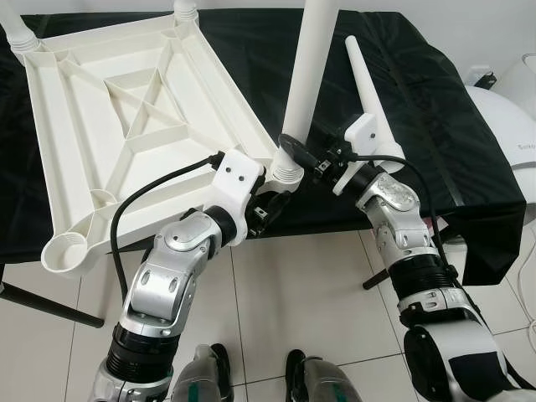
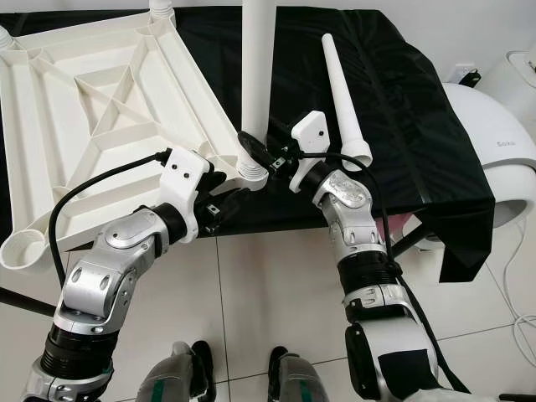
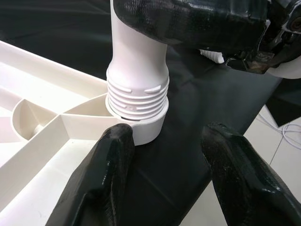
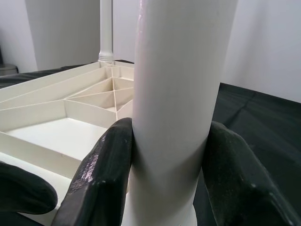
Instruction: Building children table
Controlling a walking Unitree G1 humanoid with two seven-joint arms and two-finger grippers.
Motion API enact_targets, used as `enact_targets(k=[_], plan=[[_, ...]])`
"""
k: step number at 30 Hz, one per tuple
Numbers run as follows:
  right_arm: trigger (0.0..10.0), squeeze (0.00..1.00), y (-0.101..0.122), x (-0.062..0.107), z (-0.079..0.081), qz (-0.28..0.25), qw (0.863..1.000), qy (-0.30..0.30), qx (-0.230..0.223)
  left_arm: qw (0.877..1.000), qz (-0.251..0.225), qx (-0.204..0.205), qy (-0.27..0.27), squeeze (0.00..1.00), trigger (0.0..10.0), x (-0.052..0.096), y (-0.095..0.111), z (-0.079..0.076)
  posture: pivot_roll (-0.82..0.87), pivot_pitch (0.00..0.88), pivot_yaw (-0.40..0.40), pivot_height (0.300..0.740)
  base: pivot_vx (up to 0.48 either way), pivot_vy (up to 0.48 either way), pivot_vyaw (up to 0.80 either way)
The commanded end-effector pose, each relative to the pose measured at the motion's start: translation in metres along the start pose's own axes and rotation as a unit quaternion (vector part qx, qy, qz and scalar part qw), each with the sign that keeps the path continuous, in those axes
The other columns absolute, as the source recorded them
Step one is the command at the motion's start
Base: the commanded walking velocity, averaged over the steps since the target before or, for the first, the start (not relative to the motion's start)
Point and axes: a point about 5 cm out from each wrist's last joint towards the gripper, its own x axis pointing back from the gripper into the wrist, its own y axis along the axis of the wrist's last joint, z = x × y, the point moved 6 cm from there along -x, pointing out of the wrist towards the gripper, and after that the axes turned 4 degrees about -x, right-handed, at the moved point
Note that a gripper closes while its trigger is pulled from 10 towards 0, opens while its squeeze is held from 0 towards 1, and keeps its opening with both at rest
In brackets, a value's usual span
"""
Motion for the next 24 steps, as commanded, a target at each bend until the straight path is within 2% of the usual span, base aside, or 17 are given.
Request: enact_targets(k=[1, 13, 24], plan=[[10.0, 0.00, -0.0304, 0.0113, -0.0029, 0.055, 0.998, -0.027, -0.018, 0.999, 0.002, -0.001, 0.038, 0.00, 10.0, 0.0009, -0.0001, 0.0069, -0.02, 0.208, -0.068, 0.740, 0.000, 0.000, 0.00], [10.0, 0.00, -0.0330, 0.0157, -0.0033, 0.048, 0.996, -0.063, -0.030, 0.999, 0.002, 0.000, 0.036, 0.00, 10.0, 0.0004, 0.0001, 0.0064, -0.03, 0.212, -0.060, 0.740, 0.000, 0.000, 0.00], [10.0, 0.00, -0.0378, 0.0185, -0.0011, 0.059, 0.994, -0.072, -0.054, 0.999, 0.002, 0.001, 0.032, 0.00, 10.0, -0.0003, -0.0001, 0.0056, -0.03, 0.216, -0.053, 0.740, 0.000, 0.000, 0.00]])
